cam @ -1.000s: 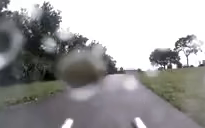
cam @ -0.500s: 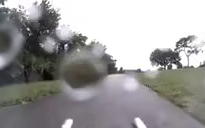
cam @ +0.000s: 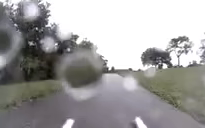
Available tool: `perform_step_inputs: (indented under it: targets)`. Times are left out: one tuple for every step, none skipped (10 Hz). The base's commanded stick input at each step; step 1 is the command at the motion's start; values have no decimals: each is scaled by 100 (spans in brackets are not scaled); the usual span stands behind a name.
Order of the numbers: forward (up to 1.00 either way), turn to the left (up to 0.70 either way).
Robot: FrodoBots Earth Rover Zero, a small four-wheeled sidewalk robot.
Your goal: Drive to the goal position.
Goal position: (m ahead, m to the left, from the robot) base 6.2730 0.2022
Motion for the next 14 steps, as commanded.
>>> perform_step_inputs:
  targets:
    - [70, 0]
    - [70, 0]
    - [70, 0]
    - [70, 0]
    - [70, 0]
    - [70, 0]
    - [70, 0]
    - [70, 0]
    - [70, 0]
    - [70, 0]
    - [70, 0]
    - [70, 0]
    - [70, 0]
    - [70, 0]
